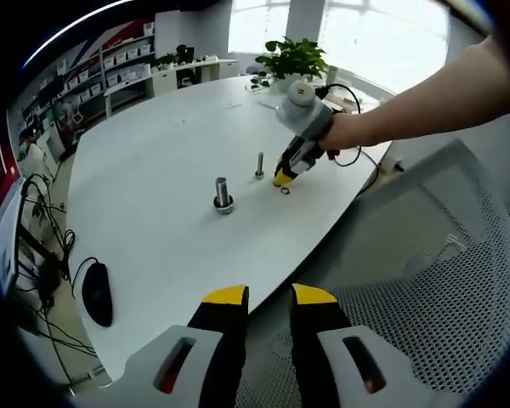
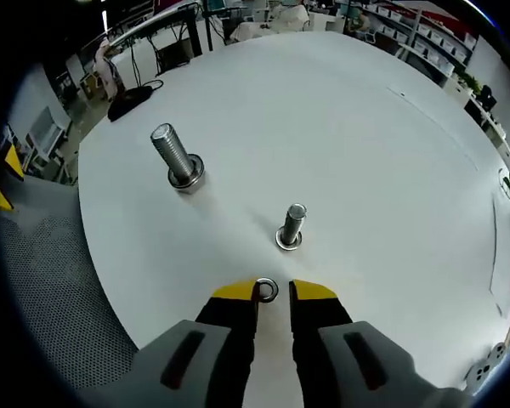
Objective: Place the washer onto the threaded stud by aligning its center hole with the stud, sliding it down to the base, and recovering from edge contact or off-axis alignment until the washer reaches the visible bottom stop.
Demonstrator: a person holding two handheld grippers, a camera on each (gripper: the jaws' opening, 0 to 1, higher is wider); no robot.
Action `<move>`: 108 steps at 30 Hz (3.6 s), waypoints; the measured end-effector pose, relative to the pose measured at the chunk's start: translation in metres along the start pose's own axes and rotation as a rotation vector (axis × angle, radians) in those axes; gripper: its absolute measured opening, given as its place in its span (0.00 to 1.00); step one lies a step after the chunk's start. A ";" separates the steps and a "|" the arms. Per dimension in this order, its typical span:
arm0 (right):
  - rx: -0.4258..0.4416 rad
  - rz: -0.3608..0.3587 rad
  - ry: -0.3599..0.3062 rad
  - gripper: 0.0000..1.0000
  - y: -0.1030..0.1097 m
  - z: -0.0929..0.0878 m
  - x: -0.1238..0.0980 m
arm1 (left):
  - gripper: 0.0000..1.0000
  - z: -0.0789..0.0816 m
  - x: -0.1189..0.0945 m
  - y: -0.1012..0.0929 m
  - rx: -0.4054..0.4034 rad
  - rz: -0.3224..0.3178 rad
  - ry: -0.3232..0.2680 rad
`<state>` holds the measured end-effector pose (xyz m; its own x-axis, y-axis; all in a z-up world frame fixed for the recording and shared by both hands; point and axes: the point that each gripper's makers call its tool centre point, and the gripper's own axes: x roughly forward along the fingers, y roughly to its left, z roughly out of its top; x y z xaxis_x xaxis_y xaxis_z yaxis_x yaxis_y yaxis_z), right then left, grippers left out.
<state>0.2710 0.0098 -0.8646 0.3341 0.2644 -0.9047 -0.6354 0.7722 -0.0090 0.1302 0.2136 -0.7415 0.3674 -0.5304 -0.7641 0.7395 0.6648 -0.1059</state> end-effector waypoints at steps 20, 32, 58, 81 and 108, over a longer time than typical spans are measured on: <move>-0.057 -0.011 -0.012 0.17 0.008 -0.004 -0.003 | 0.17 -0.001 0.000 0.000 0.003 0.002 0.008; -0.110 0.022 0.038 0.16 0.012 -0.003 0.002 | 0.16 -0.002 0.001 0.000 0.001 0.005 0.013; -0.430 0.239 0.241 0.16 0.011 -0.016 -0.004 | 0.15 -0.003 0.001 -0.001 -0.002 0.000 0.011; -0.334 0.083 0.209 0.14 0.008 -0.019 -0.004 | 0.14 -0.002 0.000 0.001 -0.003 0.005 0.008; -0.269 0.015 0.045 0.14 -0.005 0.034 -0.038 | 0.14 -0.003 0.000 -0.001 0.009 -0.002 0.014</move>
<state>0.2849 0.0158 -0.8160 0.2959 0.2436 -0.9236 -0.8039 0.5857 -0.1031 0.1280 0.2140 -0.7435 0.3577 -0.5244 -0.7727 0.7452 0.6589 -0.1023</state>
